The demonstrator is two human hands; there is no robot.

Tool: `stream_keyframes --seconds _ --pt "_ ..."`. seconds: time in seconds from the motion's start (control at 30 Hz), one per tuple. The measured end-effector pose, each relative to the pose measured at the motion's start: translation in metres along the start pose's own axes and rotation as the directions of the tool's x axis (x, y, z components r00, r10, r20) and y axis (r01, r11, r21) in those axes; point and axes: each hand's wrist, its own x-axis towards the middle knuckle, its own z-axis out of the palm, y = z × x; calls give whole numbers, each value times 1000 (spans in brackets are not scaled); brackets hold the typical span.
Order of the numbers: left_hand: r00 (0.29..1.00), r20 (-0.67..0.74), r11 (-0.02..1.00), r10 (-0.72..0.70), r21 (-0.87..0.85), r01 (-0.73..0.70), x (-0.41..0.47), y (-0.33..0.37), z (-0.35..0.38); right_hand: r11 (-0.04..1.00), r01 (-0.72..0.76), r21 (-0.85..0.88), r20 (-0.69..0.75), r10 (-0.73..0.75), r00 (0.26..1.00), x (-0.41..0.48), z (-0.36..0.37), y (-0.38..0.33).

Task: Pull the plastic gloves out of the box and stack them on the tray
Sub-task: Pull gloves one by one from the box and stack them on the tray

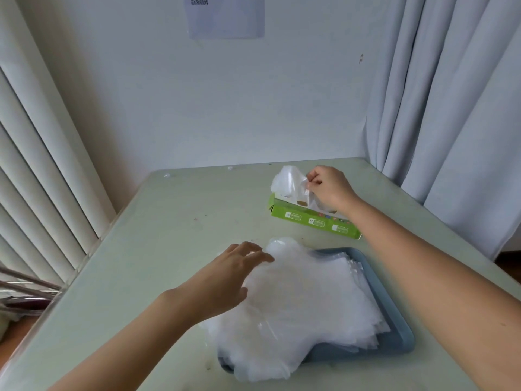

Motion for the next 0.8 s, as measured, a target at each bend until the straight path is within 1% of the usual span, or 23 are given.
stream_keyframes --seconds 0.03,0.13,0.17,0.2,0.27,0.33,0.37,0.43,0.47,0.5,0.53,0.57,0.63,0.7,0.77,0.8 --pt "1000 -19 1000 22 8 -22 0 1 -1 1000 2 1 29 -2 1000 -1 0 -1" --pt "989 -71 990 132 50 -129 6 9 -3 989 23 -144 182 3 983 -12 8 4" --pt "980 -68 980 185 82 -180 9 11 -2 986 21 -166 205 13 979 -18 13 9" --pt "970 -53 967 237 109 -230 12 12 -1 987 16 -157 205 17 979 -23 18 14" --pt "949 -28 940 315 149 -307 15 15 3 998 -4 -67 155 14 988 -33 25 22" --pt "940 -7 910 341 255 -328 17 16 11 999 -31 44 78 28 997 -39 27 25" --pt "955 20 901 298 325 -287 17 18 13 995 -48 83 57 43 997 -42 27 25" --pt "988 91 880 125 450 -153 15 22 10 992 -56 109 58 50 997 -45 24 24" --pt "989 145 878 17 471 -84 15 23 4 994 -50 99 65 44 997 -45 23 23" --pt "983 167 880 -70 474 -18 17 23 0 995 -47 94 67 40 997 -45 21 22" --pt "971 177 883 -161 465 62 20 24 -4 994 -46 101 69 39 997 -45 20 21" --pt "964 162 881 -211 459 115 24 24 -5 993 -46 113 68 38 997 -45 18 20" --pt "966 74 868 -249 459 188 33 29 -4 993 -42 114 74 33 997 -45 17 17" --pt "972 -66 871 -227 433 233 46 38 2 996 -32 81 89 25 996 -46 17 14" --pt "969 -192 901 -158 374 221 61 41 10 999 -22 37 98 18 995 -46 18 12" --pt "969 -219 920 -117 343 189 68 41 14 1000 -16 20 102 14 995 -46 18 12"
